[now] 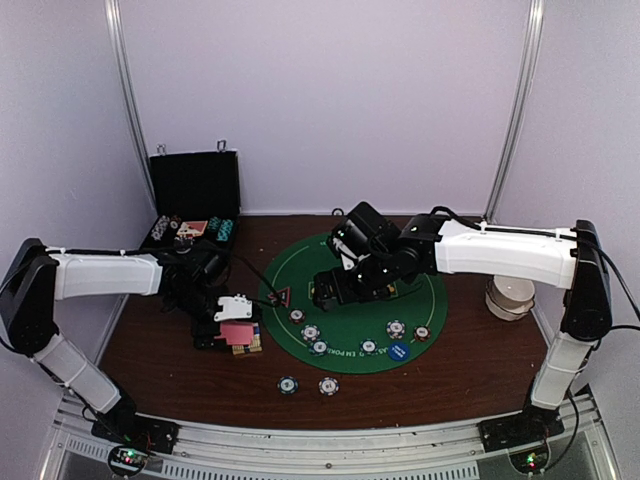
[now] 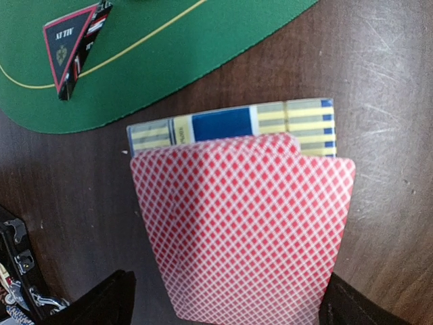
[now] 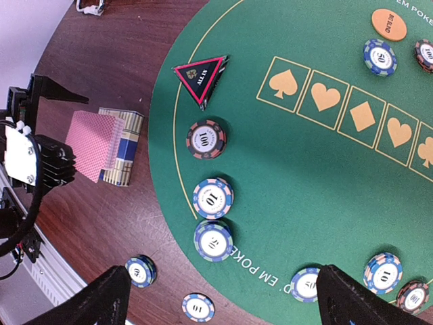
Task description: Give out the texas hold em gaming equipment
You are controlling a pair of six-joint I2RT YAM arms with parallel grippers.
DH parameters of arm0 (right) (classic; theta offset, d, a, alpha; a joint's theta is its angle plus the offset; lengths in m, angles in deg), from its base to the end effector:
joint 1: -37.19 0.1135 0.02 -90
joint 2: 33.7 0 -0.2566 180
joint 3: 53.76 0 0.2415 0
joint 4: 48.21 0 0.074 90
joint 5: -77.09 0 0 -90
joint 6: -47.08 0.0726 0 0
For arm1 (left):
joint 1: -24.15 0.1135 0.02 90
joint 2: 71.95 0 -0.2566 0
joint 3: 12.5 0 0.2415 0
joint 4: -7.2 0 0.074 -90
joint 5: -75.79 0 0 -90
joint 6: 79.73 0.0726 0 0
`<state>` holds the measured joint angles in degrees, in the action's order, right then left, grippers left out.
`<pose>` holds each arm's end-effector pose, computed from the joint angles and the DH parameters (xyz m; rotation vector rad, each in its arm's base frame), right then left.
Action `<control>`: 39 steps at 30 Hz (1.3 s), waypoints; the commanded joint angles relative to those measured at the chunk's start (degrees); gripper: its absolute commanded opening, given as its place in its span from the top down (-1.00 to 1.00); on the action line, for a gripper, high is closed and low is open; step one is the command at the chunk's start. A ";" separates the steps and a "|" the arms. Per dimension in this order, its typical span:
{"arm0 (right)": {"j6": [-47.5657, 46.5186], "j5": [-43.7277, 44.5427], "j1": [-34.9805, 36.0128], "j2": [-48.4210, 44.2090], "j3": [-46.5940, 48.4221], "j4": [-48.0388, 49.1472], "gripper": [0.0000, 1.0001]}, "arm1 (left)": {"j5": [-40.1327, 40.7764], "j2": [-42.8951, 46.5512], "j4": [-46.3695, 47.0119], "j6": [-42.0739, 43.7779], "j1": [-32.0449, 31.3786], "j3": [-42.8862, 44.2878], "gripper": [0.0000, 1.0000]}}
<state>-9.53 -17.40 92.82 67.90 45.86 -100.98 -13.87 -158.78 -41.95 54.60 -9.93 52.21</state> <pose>0.2197 0.3313 0.2370 -0.5490 2.6204 0.6711 0.2293 -0.1546 0.1399 1.7790 2.1830 0.0498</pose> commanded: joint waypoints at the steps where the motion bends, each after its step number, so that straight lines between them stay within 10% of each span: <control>1: -0.47 0.66 0.17 -0.64 0.40 -0.75 -0.99 | -3.10 -1.44 -2.89 1.38 1.04 1.81 -0.95; 39: -0.25 0.45 0.06 -0.67 0.43 -1.41 -0.97 | -12.12 -8.36 -9.88 6.55 6.37 8.86 -0.95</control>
<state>-9.71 -17.40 92.82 67.90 45.86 -101.84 -23.20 -166.03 -49.77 59.10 -4.10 59.60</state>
